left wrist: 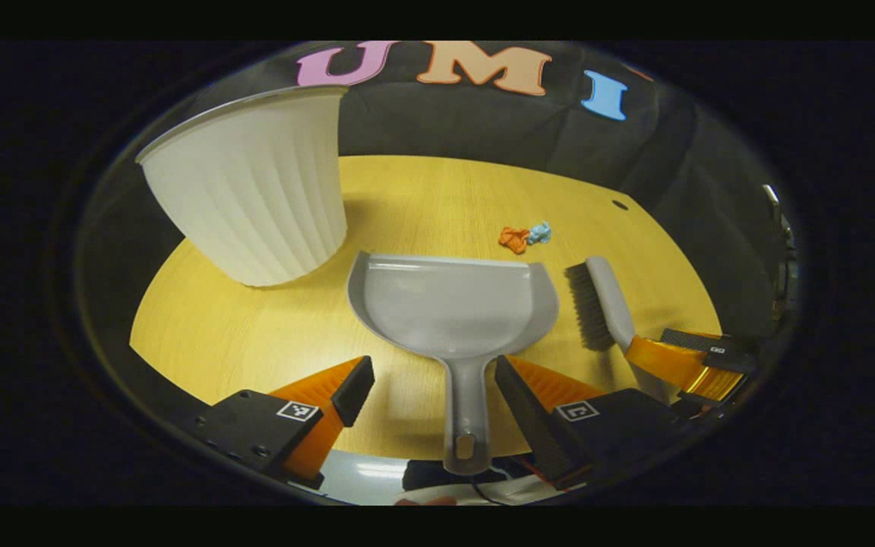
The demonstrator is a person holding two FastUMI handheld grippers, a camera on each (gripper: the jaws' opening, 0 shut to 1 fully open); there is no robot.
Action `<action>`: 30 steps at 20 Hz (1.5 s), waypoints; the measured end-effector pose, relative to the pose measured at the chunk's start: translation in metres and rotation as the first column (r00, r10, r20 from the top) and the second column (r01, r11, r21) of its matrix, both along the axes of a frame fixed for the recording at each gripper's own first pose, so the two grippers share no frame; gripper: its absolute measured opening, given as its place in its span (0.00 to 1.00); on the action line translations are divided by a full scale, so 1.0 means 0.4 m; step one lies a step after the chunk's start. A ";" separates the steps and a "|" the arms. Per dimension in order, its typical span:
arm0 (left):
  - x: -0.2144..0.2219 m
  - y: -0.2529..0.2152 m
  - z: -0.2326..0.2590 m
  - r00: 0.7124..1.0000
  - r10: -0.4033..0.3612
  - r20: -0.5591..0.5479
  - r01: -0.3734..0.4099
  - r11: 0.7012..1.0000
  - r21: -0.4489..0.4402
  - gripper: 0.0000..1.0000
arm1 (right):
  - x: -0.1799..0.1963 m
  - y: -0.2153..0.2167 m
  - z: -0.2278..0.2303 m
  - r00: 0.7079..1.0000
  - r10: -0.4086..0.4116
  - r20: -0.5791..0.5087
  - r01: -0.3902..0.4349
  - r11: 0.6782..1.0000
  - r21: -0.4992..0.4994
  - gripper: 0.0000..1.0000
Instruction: Pick up the small broom and dustpan from the desktop, sweep the trash into the dustpan with the broom, and then empty the trash into the garbage bin.
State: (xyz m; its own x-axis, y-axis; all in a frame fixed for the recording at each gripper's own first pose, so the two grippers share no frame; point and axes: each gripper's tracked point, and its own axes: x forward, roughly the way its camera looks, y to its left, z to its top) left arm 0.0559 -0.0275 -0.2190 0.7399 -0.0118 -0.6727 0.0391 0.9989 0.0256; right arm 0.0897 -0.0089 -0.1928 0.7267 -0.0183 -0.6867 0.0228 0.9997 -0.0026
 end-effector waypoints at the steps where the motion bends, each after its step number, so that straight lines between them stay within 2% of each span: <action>1: 0.003 -0.003 -0.017 1.000 -0.006 -0.024 0.006 1.000 0.002 0.97 | 0.005 0.001 -0.022 0.999 0.004 -0.036 -0.004 1.000 -0.001 0.99; 3: 0.010 -0.006 -0.040 0.998 -0.002 -0.060 0.002 1.000 0.007 0.98 | 0.012 0.012 -0.046 0.997 0.003 -0.080 -0.002 1.000 0.011 0.99; 4: 0.010 -0.002 -0.051 0.996 -0.002 -0.086 0.004 1.000 0.021 0.95 | 0.015 0.015 -0.050 0.996 0.002 -0.092 0.000 1.000 0.012 0.95; 5: 0.010 -0.003 -0.062 0.994 -0.004 -0.105 0.007 1.000 0.031 0.95 | 0.018 0.015 -0.052 0.995 -0.001 -0.101 0.002 1.000 0.005 0.99; 12: 0.038 0.002 -0.127 0.981 -0.009 -0.194 0.020 0.998 0.052 0.95 | 0.035 0.016 -0.090 0.986 -0.008 -0.168 0.004 1.000 -0.026 0.98; 13: 0.046 0.009 -0.128 0.982 -0.018 -0.186 0.032 0.997 0.073 0.95 | 0.035 0.013 -0.088 0.986 -0.013 -0.167 0.009 1.000 -0.024 0.93; 14: 0.052 0.008 -0.125 0.983 -0.036 -0.182 0.052 0.995 0.085 0.94 | 0.037 0.012 -0.090 0.984 -0.018 -0.177 0.015 1.000 -0.019 0.84; 15: 0.052 0.005 -0.127 0.981 -0.044 -0.187 0.063 0.994 0.092 0.93 | 0.037 0.011 -0.091 0.983 -0.025 -0.180 0.023 1.000 -0.013 0.70; 16: 0.053 0.002 -0.125 0.981 -0.055 -0.188 0.075 0.992 0.103 0.88 | 0.041 0.011 -0.094 0.983 -0.033 -0.183 0.032 0.999 -0.008 0.62; 17: 0.055 0.004 -0.127 0.980 -0.061 -0.190 0.086 0.989 0.123 0.81 | 0.041 0.006 -0.093 0.982 -0.041 -0.182 0.040 0.999 -0.011 0.41; 18: 0.055 -0.003 -0.122 0.980 -0.072 -0.184 0.097 0.987 0.131 0.65 | 0.039 -0.002 -0.085 0.983 -0.049 -0.179 0.048 0.999 -0.014 0.36; 19: 0.060 -0.010 -0.124 0.980 -0.077 -0.186 0.104 0.985 0.137 0.56 | 0.036 -0.001 -0.086 0.981 -0.050 -0.190 0.049 0.999 -0.010 0.28; 20: 0.066 -0.015 -0.124 0.979 -0.080 -0.187 0.107 0.984 0.141 0.40 | 0.035 0.001 -0.083 0.979 -0.049 -0.197 0.048 0.999 -0.006 0.31; 21: 0.066 -0.016 -0.130 0.977 -0.089 -0.194 0.119 0.982 0.146 0.33 | 0.037 0.002 -0.090 0.979 -0.047 -0.201 0.047 0.999 -0.004 0.30; 23: 0.069 -0.018 -0.123 0.977 -0.105 -0.188 0.129 0.984 0.126 0.30 | 0.037 0.002 -0.090 0.978 -0.037 -0.207 0.037 0.999 -0.002 0.30; 27: 0.068 -0.014 -0.101 0.969 -0.169 -0.182 0.180 0.983 0.045 0.27 | 0.030 0.017 -0.089 0.973 0.048 -0.226 -0.038 0.998 0.048 0.27; 29: 0.060 -0.015 -0.068 0.956 -0.240 -0.170 0.240 0.971 -0.020 0.29 | 0.039 0.017 -0.049 0.979 0.065 -0.194 -0.048 0.995 0.089 0.27; 30: 0.060 -0.009 -0.050 0.947 -0.280 -0.160 0.280 0.960 -0.020 0.27 | 0.049 0.013 -0.020 0.983 0.075 -0.169 -0.060 0.994 0.092 0.25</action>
State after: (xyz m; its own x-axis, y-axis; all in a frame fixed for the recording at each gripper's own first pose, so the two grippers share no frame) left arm 0.0798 -0.0313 -0.2391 0.5900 -0.2011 -0.7819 0.3211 0.9471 -0.0013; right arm 0.1094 -0.0036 -0.2008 0.5955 0.0919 -0.7981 -0.0384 0.9956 0.0860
